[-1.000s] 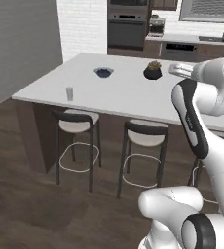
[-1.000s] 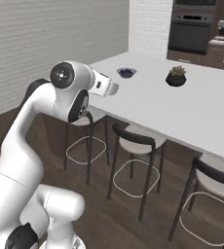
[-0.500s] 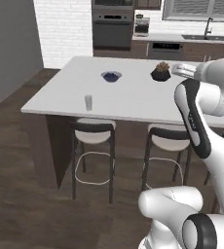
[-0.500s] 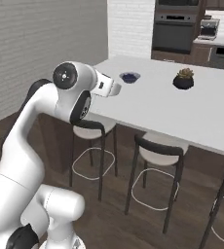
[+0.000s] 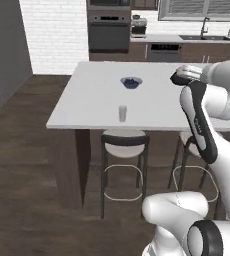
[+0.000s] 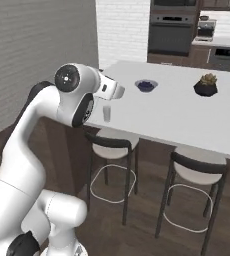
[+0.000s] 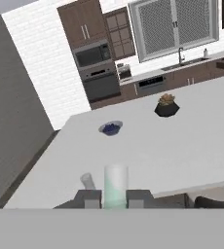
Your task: Take a straw from the drawer in front and place it inside the glass cup on the dining counter.
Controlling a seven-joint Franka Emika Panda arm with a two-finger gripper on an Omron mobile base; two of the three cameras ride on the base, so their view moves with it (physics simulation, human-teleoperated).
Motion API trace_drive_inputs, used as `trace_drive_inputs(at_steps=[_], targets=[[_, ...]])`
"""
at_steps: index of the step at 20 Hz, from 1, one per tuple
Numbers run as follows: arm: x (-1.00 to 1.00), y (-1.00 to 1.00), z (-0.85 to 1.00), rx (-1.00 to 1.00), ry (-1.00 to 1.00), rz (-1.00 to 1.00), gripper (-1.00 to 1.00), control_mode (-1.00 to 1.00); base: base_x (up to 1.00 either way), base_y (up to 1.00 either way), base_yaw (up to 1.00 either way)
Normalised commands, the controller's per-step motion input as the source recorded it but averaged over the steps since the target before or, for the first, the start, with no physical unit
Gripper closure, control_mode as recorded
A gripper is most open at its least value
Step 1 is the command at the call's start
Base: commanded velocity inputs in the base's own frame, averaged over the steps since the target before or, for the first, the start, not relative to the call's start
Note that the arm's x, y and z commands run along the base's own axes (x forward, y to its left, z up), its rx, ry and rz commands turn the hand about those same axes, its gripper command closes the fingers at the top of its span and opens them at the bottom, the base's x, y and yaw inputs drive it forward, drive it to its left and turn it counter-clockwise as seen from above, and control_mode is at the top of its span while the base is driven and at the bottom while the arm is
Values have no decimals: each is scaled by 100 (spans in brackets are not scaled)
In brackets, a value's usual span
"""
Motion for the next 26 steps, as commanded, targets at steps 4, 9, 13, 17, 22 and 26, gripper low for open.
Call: trace_drive_inputs(at_steps=[4,9,13,17,22,26], targets=[[0,0,0,0,0,0,100,100,98,100,-27],[0,0,0,0,0,0,100,100,100,99,-26],[0,0,0,0,0,0,100,100,100,74,-24],[0,0,0,0,0,0,100,100,100,16,-23],[0,0,0,0,0,0,100,100,100,0,-21],[41,-11,0,-4,11,-9,100,-100,24,0,-4]])
